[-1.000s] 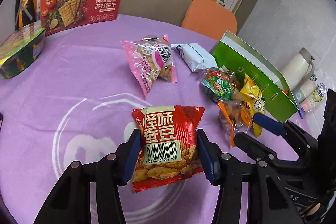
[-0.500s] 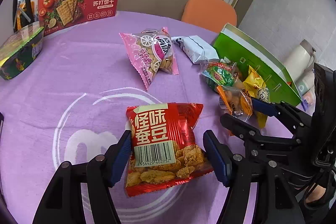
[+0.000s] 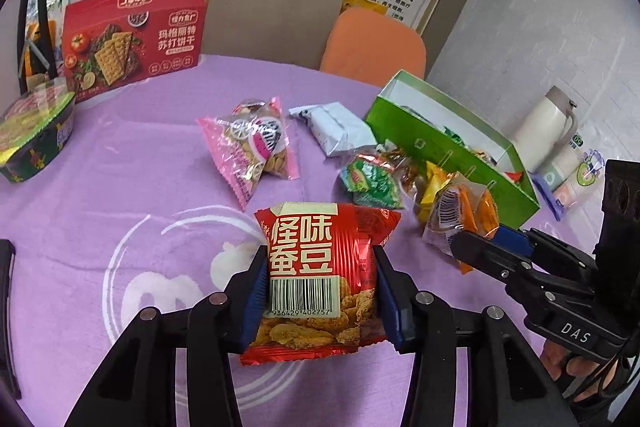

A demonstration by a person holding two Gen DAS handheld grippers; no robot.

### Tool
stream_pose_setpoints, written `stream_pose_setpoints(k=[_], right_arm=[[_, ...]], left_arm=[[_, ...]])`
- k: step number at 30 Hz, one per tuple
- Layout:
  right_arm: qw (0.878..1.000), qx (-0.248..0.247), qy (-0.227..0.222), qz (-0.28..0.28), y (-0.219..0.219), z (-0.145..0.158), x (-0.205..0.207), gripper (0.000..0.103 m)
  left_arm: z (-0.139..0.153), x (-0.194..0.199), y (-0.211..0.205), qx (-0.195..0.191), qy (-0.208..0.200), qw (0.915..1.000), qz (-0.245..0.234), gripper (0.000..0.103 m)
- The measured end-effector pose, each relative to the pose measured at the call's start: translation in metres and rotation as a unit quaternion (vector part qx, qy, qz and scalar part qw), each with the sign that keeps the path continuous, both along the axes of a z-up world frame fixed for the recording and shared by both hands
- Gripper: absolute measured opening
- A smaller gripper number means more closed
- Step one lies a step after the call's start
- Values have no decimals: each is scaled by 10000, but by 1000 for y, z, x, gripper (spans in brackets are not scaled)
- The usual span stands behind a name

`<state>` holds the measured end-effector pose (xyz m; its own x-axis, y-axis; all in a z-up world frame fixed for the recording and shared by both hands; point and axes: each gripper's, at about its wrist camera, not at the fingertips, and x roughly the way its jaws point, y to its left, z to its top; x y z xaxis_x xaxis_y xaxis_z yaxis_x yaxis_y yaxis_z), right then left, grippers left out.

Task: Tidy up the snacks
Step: 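Carry both bags over the green box and open both tools to drop them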

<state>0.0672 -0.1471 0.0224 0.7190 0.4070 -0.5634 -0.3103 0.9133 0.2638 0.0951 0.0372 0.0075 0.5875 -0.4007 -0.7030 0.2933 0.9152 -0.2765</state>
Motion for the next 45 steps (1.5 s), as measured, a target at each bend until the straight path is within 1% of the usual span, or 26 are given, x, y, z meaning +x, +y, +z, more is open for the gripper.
stream_pose_setpoints(k=[3, 6, 9, 13, 17, 21, 24, 28, 32, 34, 37, 39, 41, 42, 43, 45], right_arm=[[9988, 146, -374, -269, -23, 25, -9, 44], [9958, 170, -680, -584, -47, 46, -15, 44], [9921, 116, -826, -932, -70, 58, -14, 44], [9879, 96, -815, -1319, -100, 60, -6, 45], [9849, 58, -646, -1602, -126, 50, 10, 45], [9832, 10, -463, -1768, -148, 38, 29, 45], [9829, -35, -308, -1814, -161, 28, 48, 45], [9831, -102, 89, -1828, -172, 14, 85, 45], [9822, -275, 449, -1801, -175, -4, 112, 47], [9825, -436, 587, -1715, -171, -11, 124, 48], [9833, -854, 559, -1507, -161, -16, 127, 54], [9822, -1073, 463, -1474, -158, -14, 123, 78], [9824, -1105, 327, -1472, -158, -10, 116, 80], [9823, -1095, 304, -1491, -160, -9, 114, 81], [9820, -1082, 304, -1517, -161, -8, 111, 81], [9818, -1046, 326, -1552, -163, -7, 106, 81]], left_arm=[[21, 3, -12, -45, -188, 9997, -179, 48], [42, 11, -29, -148, -353, 9986, -359, 48], [60, 20, -49, -217, -494, 9969, -575, 48], [79, 35, -84, -199, -644, 9942, -839, 48], [87, 57, -117, -213, -667, 9926, -991, 49], [85, 81, -147, -169, -612, 9921, -1078, 49], [77, 98, -165, -116, -525, 9924, -1106, 49], [64, 123, -184, -72, -402, 9934, -1073, 49], [48, 145, -199, 47, -259, 9937, -1094, 49], [40, 153, -205, 127, -200, 9940, -1065, 49], [28, 165, -210, 150, -61, 9940, -1078, 51], [21, 168, -209, 75, 33, 9941, -1086, 56], [21, 167, -208, -26, 21, 9936, -1125, 68], [22, 165, -206, -44, -17, 9941, -1084, 84], [25, 163, -204, -50, -81, 9949, -1005, 91], [31, 157, -199, -69, -267, 9955, -905, 94]])
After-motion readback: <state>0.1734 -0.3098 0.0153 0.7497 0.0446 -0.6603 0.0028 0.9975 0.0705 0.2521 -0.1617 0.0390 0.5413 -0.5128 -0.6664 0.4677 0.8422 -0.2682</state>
